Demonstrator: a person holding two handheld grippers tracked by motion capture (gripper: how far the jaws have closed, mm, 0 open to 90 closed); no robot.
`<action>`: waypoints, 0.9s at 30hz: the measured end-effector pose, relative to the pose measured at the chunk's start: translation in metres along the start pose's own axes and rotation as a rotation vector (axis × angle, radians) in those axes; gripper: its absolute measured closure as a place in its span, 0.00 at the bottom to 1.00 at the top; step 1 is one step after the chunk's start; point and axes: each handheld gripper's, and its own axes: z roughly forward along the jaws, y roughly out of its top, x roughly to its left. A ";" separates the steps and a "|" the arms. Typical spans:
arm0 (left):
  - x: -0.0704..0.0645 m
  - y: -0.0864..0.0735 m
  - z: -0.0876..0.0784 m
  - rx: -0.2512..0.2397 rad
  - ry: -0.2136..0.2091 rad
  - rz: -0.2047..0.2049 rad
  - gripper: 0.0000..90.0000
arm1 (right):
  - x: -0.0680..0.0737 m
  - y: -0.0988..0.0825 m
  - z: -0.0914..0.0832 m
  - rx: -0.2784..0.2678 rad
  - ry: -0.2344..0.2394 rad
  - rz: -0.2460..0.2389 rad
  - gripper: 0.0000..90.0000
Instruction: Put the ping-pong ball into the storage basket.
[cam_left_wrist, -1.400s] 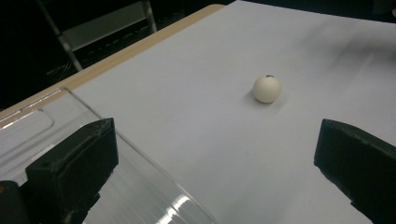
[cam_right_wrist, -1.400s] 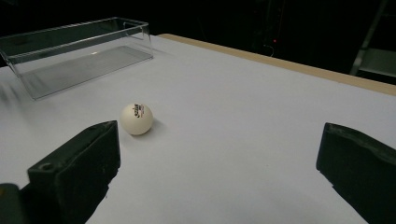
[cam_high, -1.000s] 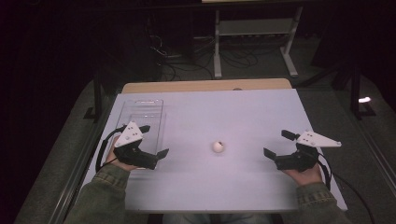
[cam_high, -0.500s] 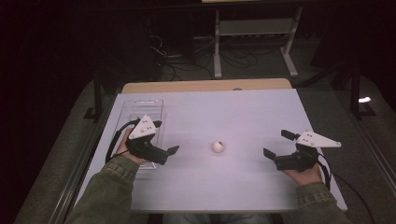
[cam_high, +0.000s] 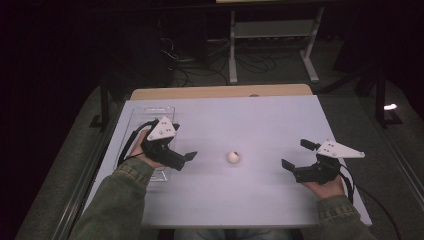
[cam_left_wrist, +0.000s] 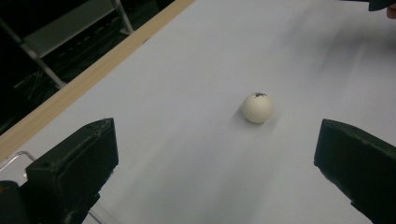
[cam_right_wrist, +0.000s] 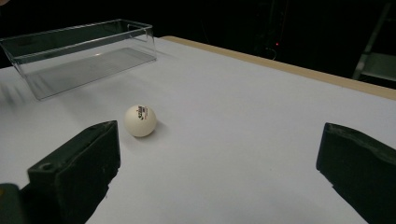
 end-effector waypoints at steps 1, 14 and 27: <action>0.000 0.000 0.002 0.005 -0.006 -0.003 0.00 | 0.000 0.000 0.000 0.000 0.000 -0.001 0.00; 0.002 0.013 0.016 0.058 -0.027 0.028 0.00 | 0.000 0.000 0.000 -0.001 0.002 -0.001 0.00; 0.004 0.028 0.027 0.085 -0.050 0.052 0.00 | 0.000 0.000 0.000 0.000 0.004 -0.001 0.00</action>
